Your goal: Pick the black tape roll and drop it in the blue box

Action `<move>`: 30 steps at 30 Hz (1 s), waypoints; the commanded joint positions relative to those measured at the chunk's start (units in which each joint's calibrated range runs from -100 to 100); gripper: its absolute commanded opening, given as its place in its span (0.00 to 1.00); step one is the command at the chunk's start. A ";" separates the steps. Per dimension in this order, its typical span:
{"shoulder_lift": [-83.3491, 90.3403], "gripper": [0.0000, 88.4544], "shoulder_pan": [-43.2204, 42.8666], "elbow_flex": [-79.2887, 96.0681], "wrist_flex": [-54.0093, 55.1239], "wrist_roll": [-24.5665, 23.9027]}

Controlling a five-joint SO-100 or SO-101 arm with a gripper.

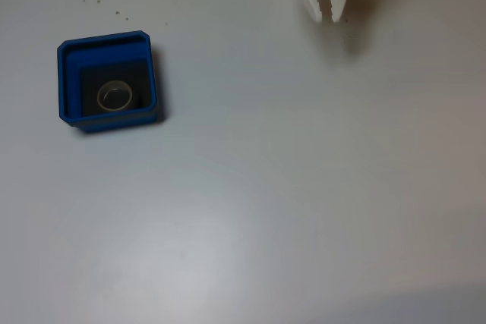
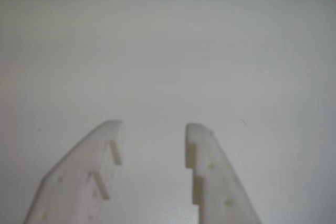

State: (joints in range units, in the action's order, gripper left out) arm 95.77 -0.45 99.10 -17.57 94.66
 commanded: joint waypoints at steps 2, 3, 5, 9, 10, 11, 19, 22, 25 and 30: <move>2.98 0.12 0.40 0.90 0.66 0.35; 2.98 0.12 0.40 0.90 0.66 0.35; 2.98 0.12 0.40 0.90 0.66 0.35; 2.98 0.12 0.20 0.90 0.66 0.35; 2.98 0.12 0.20 0.90 0.66 0.35; 2.98 0.11 0.20 0.90 0.66 0.35; 2.98 0.00 0.10 0.90 0.66 0.35; 2.98 0.00 0.10 0.90 0.66 0.35; 2.98 0.01 0.10 0.90 0.66 0.35; 2.98 0.01 0.40 0.90 0.66 0.35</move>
State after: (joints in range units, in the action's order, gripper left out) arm 95.77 -0.45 99.10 -17.57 94.66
